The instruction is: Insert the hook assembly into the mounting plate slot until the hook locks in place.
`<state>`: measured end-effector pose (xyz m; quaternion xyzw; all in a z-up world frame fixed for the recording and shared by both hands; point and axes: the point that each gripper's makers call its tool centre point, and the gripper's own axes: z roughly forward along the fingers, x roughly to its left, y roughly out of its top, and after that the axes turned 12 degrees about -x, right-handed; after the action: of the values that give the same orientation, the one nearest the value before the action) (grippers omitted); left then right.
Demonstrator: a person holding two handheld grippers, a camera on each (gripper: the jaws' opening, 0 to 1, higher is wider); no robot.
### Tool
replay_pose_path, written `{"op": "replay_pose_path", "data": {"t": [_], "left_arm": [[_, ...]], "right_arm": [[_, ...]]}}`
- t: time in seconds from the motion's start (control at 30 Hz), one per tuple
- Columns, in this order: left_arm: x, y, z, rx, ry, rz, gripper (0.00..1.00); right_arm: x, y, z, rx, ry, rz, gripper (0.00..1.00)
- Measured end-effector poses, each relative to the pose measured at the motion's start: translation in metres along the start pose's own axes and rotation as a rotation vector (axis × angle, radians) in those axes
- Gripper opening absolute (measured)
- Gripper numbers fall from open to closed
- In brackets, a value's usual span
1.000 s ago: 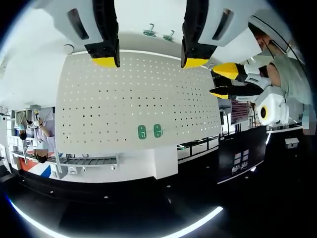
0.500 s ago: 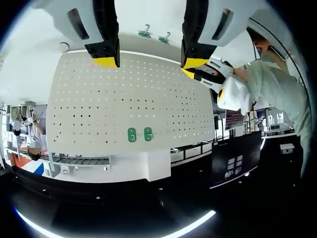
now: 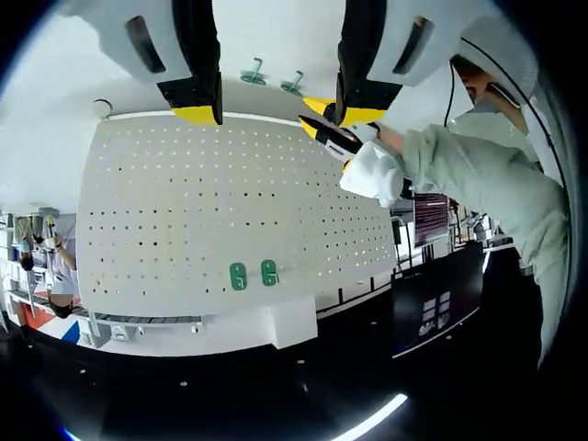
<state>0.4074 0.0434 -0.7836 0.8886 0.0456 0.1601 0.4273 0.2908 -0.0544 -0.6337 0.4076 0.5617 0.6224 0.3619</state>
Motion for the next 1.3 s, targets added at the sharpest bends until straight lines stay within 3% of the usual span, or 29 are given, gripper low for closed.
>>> {"op": "replay_pose_path", "data": {"t": [0.23,0.37,0.6,1.03,1.3], "left_arm": [[-0.009,-0.016,0.017,0.069,-0.094,0.031,0.18],[-0.01,-0.023,0.024,0.093,-0.115,0.04,0.18],[-0.012,-0.028,0.03,0.093,-0.147,0.023,0.15],[-0.008,-0.031,0.027,0.099,-0.115,-0.016,0.04],[-0.005,-0.016,0.017,0.016,-0.048,-0.074,0.04]], "right_arm": [[0.0,-0.006,0.002,0.014,0.0,0.013,0.48],[-0.003,-0.009,0.002,0.02,-0.01,0.021,0.47],[-0.006,-0.01,0.003,0.017,-0.024,0.027,0.47],[-0.006,-0.005,0.003,0.009,-0.027,0.015,0.47],[0.0,0.001,0.003,-0.005,-0.019,0.018,0.47]]}}
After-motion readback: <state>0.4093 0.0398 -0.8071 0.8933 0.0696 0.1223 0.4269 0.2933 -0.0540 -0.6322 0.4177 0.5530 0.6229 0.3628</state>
